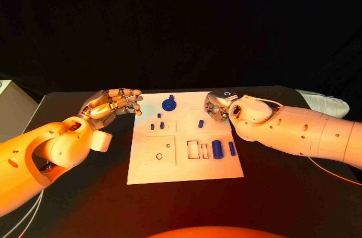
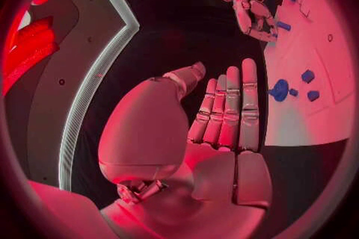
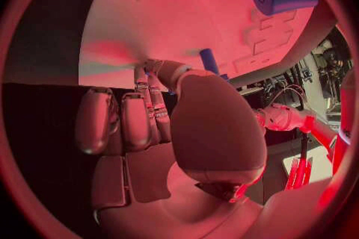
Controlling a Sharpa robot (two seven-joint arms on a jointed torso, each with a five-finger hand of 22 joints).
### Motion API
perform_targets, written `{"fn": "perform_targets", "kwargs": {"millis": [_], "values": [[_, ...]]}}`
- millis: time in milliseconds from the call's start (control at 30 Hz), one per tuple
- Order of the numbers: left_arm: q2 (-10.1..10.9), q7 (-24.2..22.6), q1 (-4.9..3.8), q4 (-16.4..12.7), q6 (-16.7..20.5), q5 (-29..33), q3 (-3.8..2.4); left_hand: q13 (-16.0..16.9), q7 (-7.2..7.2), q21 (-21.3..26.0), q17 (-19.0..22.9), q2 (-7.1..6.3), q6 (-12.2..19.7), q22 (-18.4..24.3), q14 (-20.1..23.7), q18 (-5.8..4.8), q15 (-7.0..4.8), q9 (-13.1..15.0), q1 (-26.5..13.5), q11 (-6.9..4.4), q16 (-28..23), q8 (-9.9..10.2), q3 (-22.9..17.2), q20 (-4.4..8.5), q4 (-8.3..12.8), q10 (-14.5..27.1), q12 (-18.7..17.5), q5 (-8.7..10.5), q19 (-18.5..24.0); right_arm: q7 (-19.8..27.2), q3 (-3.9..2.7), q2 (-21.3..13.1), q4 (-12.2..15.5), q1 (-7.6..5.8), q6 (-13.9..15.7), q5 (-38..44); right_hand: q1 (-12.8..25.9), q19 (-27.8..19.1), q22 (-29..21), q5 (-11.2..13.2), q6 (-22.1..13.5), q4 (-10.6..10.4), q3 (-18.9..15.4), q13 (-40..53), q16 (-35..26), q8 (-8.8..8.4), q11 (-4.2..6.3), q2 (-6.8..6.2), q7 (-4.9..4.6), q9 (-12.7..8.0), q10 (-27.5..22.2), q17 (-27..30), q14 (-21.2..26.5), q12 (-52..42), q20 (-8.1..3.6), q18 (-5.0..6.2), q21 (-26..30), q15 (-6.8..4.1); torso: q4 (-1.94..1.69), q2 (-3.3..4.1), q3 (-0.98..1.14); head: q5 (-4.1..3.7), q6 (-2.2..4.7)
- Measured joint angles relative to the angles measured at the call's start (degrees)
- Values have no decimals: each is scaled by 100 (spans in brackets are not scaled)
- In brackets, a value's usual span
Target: Assemble the parts on the task board
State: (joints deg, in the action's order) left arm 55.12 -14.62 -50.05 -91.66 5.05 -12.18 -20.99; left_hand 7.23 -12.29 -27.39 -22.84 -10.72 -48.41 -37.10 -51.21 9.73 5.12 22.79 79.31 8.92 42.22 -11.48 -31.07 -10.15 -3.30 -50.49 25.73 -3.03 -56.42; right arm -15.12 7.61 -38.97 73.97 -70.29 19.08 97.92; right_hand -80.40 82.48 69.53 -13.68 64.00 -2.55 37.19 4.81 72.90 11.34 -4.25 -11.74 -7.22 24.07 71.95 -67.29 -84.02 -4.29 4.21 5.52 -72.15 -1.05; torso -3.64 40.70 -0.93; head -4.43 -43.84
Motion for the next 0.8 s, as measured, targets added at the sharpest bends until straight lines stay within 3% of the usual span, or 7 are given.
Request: {"fn": "perform_targets", "kwargs": {"millis": [67, 567, 800], "values": [[-1, 0, 0, 0, 0, -1, 0, 0, 0, 0, 0, 0, 0, 0, 0, 0, 0, 0, 0, 0, 0, 0, 0, 0, 0, 0, 0, 0, 0, -25, 2, -23, 40, 6, 71, 11, 0, 2, 36, 0, 0, 27, 27, 0, 0, 5, 0, 0, 0, 8, 0, 4, 0, 10, -2, -71, -22, 0, -1, 1, 0, 9, 0], [11, -6, 11, 44, 11, -5, -1, -6, 0, 0, 0, 0, -1, 0, 0, -1, 0, -6, 0, 0, 0, 0, 0, 0, 0, 0, -27, 0, 0, -91, -67, -358, 576, -64, 515, 37, -1, 61, 180, -31, -2, 52, 39, 5, 32, 42, -20, 0, 3, 44, 20, 4, 0, 38, -19, -70, -148, 0, -5, -2, -10, 10, 32], [10, -7, 24, 74, 15, -6, -1, -6, 0, 0, 0, 0, -1, -1, 0, -1, 0, -5, 0, -1, 0, 0, 0, 0, 0, 0, -27, 0, 1, -98, -109, -613, 1029, -119, 620, 8, -1, 61, 223, -29, -10, 52, 39, 6, 32, 41, -20, -1, 11, 50, 20, -5, 0, 22, -19, -70, -196, 1, -8, -2, -13, 24, 54]]}}
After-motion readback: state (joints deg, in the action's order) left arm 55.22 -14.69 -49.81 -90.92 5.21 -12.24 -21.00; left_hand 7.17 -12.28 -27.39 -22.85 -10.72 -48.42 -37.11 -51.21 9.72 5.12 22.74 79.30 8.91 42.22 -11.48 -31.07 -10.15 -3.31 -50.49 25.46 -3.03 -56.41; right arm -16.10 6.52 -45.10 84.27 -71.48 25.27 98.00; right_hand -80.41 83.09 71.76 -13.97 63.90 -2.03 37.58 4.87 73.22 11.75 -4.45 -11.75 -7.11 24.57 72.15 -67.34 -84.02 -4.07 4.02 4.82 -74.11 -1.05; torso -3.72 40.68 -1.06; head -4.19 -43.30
